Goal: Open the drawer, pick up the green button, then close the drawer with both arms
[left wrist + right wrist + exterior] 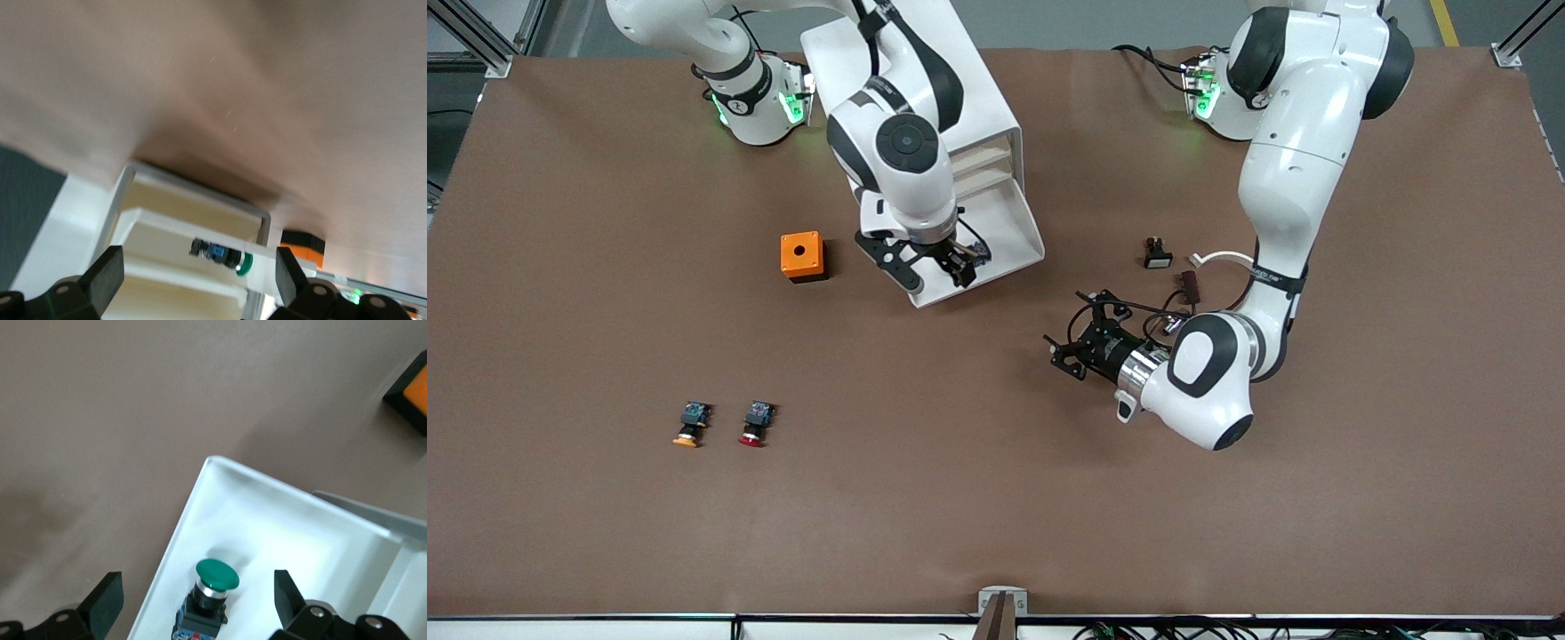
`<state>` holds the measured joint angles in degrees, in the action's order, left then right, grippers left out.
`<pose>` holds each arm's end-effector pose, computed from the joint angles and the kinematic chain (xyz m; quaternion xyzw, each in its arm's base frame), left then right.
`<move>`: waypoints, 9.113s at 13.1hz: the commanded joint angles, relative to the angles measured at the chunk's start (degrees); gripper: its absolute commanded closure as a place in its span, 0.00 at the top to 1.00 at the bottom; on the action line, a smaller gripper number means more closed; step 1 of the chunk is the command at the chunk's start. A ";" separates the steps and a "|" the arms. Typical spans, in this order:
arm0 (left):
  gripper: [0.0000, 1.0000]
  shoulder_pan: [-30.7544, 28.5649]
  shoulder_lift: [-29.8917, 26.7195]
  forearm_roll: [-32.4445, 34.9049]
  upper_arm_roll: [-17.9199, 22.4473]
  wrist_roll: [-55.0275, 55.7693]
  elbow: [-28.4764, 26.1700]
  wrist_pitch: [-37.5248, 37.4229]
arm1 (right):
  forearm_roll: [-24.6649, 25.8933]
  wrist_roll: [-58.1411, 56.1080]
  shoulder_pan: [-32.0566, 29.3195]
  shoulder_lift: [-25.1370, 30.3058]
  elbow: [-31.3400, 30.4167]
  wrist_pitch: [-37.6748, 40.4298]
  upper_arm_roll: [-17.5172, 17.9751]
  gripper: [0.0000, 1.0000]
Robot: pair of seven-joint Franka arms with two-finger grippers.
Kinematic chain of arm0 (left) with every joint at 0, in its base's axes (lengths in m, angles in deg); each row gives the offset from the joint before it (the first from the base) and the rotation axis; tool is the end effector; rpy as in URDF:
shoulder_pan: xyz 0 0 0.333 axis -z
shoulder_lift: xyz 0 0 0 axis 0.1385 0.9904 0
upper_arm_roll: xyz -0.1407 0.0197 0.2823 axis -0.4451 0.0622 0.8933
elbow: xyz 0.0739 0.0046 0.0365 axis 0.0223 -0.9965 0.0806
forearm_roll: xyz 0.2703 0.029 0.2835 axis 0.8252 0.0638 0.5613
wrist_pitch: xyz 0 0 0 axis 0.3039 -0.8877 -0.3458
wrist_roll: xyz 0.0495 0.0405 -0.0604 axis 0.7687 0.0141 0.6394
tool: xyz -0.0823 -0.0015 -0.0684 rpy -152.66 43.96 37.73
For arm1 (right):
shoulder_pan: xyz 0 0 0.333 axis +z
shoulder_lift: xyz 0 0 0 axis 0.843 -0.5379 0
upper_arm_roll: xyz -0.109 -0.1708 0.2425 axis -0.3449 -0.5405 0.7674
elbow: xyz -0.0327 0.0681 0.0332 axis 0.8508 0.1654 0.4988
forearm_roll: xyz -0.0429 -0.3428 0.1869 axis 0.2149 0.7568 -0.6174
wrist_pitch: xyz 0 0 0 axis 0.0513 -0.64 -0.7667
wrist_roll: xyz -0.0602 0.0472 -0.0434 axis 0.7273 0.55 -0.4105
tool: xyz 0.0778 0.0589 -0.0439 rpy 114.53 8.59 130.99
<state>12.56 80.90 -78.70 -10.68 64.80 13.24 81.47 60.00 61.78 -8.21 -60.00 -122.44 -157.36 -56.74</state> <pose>0.6267 -0.3262 0.2043 0.7688 0.4172 -0.4722 0.1090 0.4513 0.4384 0.3344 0.9293 -0.3686 -0.0176 0.0158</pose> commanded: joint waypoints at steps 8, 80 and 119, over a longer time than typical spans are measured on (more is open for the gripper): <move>0.99 7.07 -9.88 28.18 -0.08 -5.36 -4.56 24.88 | -0.80 10.83 5.06 -5.80 0.62 -4.49 -0.49 0.95; 0.99 6.04 -37.48 29.96 0.27 -10.25 -15.11 12.26 | 3.77 -88.83 -33.43 6.24 29.88 40.95 -15.88 1.00; 1.00 -19.47 -57.44 47.54 -4.74 -47.89 -24.78 3.90 | 5.62 -88.39 -45.30 29.00 10.55 37.78 -2.78 1.00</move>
<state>-6.54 24.10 -32.34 -15.22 18.13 -11.76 85.00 64.47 -27.41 -52.22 -32.76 -110.38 -119.93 -60.86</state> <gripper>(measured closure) 0.000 0.000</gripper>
